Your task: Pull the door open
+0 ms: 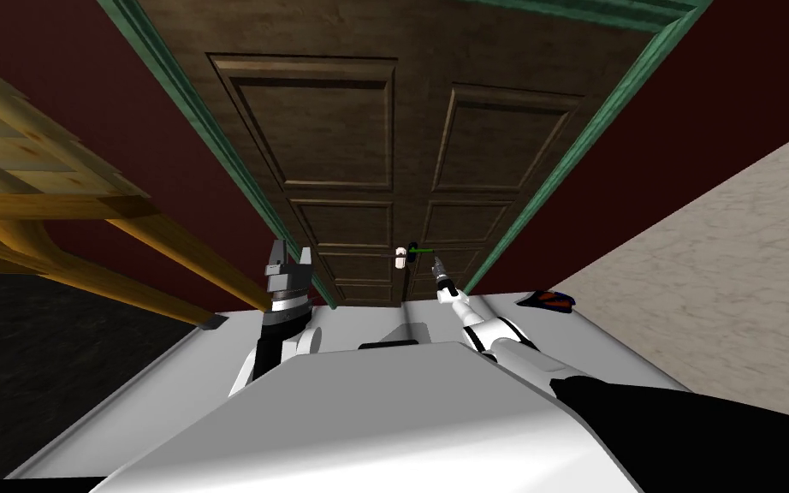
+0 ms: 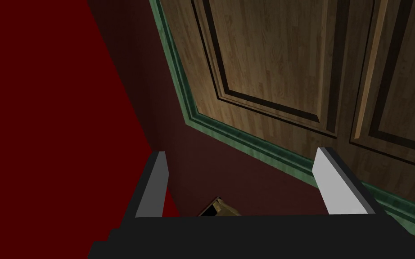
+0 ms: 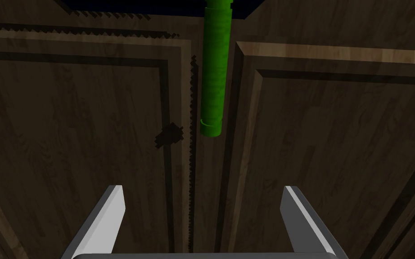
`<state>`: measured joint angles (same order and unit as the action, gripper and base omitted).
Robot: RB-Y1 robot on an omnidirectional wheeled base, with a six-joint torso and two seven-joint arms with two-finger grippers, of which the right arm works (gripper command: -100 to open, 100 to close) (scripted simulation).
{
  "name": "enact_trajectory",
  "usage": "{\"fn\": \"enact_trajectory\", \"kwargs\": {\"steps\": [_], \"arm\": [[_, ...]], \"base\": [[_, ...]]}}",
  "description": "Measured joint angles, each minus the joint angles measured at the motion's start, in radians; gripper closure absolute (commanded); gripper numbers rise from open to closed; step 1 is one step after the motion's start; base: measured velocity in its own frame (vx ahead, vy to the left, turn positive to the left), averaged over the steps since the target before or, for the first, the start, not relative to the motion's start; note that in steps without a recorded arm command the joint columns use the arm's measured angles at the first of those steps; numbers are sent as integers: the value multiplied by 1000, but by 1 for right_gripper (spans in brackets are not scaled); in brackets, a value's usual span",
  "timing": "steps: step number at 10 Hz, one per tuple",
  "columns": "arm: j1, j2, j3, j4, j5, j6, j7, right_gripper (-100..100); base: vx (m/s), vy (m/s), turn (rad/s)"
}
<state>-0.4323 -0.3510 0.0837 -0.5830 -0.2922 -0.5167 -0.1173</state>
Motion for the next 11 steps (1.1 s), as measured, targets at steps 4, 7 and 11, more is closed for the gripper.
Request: {"fn": "enact_trajectory", "kwargs": {"steps": [4,7,11], "arm": [[24,-40,-1,-9,-42,0,5,-100],[46,-84,4,-22,-96,-1,9,-100],[50,-86,24,-48,-137,-2,19,100]], "base": [[62,9,80],[150,-26,198],[126,17,138]]}}
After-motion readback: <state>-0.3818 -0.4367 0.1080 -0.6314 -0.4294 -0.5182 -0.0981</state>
